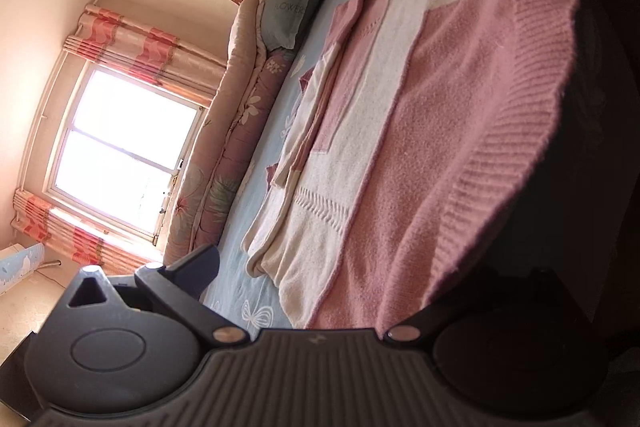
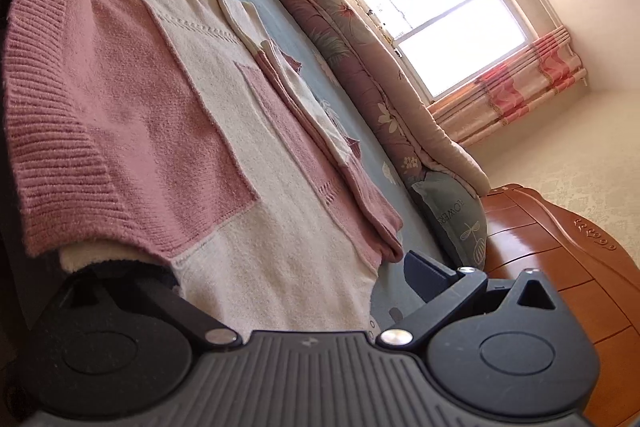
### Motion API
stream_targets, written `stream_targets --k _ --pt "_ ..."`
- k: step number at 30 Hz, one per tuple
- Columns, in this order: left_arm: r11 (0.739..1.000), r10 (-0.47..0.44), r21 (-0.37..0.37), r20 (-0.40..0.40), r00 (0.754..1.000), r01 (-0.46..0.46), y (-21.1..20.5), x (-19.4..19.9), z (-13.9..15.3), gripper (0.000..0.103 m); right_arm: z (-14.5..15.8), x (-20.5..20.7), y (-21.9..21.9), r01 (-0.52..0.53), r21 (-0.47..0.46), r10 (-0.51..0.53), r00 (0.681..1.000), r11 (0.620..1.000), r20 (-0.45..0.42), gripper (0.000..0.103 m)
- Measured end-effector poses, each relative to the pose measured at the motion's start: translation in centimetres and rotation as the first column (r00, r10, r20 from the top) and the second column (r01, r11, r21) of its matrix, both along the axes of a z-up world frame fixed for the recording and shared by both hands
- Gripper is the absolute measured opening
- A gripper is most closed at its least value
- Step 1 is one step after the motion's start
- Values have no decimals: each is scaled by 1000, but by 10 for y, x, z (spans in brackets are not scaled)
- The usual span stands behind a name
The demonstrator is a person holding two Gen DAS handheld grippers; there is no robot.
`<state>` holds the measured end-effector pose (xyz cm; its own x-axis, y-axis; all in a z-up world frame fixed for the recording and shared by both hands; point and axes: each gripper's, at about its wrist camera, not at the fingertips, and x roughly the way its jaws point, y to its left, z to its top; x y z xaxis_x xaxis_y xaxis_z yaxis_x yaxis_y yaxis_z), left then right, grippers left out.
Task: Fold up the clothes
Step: 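Lower the held pink hem onto the collar with both grippers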
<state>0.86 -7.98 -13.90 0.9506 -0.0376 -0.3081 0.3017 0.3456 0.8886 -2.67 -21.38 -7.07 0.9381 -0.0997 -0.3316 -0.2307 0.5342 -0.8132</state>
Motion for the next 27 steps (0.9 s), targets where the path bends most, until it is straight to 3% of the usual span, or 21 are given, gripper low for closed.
stream_targets --k 3,9,17,27 --pt "1000 8 -7 10 1000 -8 -2 5 3 103 -4 2 10 -1 -54 3 999 999 54 103" --pt "998 32 -49 28 999 -30 0 17 16 103 10 12 6 29 -74 -18 988 997 150 103" --pt "990 100 -105 84 991 -91 6 55 40 103 25 41 5 56 -87 -38 981 995 192 103" --pt "982 157 -123 91 983 -146 15 100 50 103 43 91 9 61 -92 -39 973 994 226 103"
